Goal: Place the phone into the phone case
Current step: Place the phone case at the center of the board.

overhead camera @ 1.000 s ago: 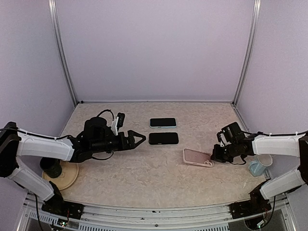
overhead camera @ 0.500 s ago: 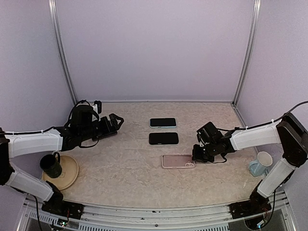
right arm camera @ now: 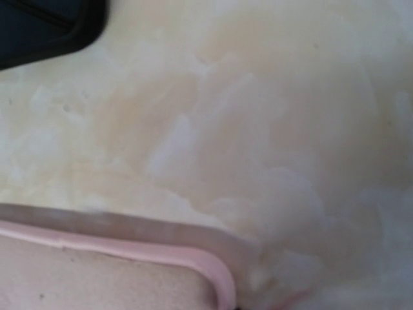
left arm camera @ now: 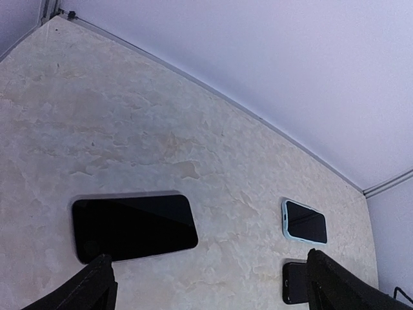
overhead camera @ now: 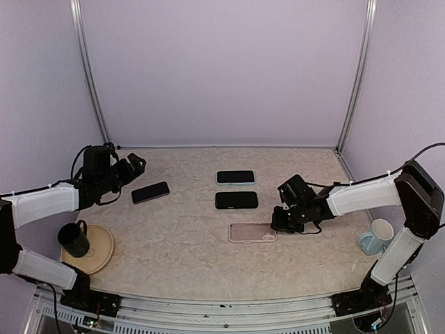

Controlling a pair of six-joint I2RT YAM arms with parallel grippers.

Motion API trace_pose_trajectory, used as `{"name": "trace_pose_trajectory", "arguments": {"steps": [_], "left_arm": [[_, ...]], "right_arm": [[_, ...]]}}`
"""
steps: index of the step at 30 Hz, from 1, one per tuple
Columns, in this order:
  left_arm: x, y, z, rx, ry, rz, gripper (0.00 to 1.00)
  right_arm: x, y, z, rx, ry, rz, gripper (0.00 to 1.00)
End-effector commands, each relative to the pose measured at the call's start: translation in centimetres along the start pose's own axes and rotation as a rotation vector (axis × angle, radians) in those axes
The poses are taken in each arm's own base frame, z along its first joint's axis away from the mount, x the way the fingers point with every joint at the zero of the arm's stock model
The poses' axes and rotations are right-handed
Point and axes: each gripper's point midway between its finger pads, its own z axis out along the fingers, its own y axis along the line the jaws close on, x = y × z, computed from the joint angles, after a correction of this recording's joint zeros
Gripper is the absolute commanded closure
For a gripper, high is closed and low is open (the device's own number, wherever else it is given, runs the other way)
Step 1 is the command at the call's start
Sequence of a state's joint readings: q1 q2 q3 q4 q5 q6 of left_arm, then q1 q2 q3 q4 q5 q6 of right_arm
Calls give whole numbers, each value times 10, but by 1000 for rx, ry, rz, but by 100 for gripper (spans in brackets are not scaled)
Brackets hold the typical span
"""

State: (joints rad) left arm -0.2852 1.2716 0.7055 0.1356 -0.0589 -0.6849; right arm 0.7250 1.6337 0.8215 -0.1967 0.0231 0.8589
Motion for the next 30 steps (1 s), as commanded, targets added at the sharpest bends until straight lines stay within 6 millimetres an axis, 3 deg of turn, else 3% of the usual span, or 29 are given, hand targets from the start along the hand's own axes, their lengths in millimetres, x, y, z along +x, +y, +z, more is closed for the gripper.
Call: {"name": "trace_pose_trajectory", "arguments": {"steps": [1, 5, 13, 17, 30], "left_arm": [[-7, 14, 5, -10, -20, -37, 1], [-8, 27, 15, -30, -17, -65, 1], [3, 42, 47, -80, 23, -112, 1], [2, 52, 61, -124, 13, -134, 1], [-12, 81, 92, -286, -28, -123, 1]], "right_arm": [[-3, 6, -5, 2, -14, -20, 78], [-4, 8, -9, -6, -17, -49, 69], [-4, 14, -18, -40, -21, -115, 37], [-3, 14, -24, -48, -27, -137, 28], [-11, 12, -47, -55, -88, -165, 22]]}}
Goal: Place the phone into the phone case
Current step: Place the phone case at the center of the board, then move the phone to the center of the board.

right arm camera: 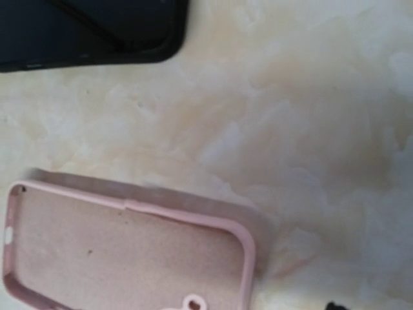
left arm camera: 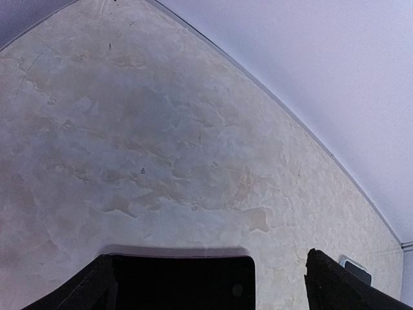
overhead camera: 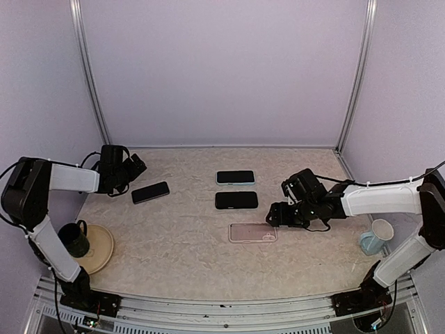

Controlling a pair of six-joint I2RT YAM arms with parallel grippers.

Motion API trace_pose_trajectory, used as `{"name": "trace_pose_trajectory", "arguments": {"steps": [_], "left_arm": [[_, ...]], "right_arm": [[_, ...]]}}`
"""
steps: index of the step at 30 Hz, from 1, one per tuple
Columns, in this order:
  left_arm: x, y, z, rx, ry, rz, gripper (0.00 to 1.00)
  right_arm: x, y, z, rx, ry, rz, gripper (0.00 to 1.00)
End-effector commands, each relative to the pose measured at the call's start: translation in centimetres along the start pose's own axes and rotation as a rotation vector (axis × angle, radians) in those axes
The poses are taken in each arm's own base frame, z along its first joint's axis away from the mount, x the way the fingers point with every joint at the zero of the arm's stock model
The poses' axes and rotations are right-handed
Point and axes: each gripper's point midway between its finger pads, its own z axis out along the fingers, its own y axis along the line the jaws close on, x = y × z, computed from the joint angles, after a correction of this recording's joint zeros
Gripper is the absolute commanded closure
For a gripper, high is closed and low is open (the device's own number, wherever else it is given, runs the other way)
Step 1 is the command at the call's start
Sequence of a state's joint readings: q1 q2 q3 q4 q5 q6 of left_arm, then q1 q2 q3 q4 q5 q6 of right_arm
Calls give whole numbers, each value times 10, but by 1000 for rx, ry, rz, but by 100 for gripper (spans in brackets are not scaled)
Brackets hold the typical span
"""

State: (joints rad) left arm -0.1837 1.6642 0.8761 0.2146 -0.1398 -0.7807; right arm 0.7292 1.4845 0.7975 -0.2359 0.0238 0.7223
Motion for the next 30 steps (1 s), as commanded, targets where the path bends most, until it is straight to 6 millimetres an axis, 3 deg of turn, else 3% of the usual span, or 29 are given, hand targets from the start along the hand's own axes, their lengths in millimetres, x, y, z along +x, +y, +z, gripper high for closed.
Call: {"name": "trace_pose_trajectory", "arguments": {"steps": [1, 4, 12, 19, 30], "left_arm": [[-8, 8, 13, -60, -27, 7, 1], [-5, 7, 24, -60, -8, 17, 1], [27, 8, 60, -56, 141, 26, 1], [39, 16, 72, -93, 197, 43, 1], [70, 23, 74, -93, 290, 81, 1]], "right_arm": [[-2, 1, -12, 2, -28, -28, 22], [-3, 1, -16, -2, -37, -27, 21], [2, -4, -16, 8, -32, -21, 20], [6, -5, -12, 8, -22, -17, 19], [4, -4, -8, 7, -20, -21, 19]]}}
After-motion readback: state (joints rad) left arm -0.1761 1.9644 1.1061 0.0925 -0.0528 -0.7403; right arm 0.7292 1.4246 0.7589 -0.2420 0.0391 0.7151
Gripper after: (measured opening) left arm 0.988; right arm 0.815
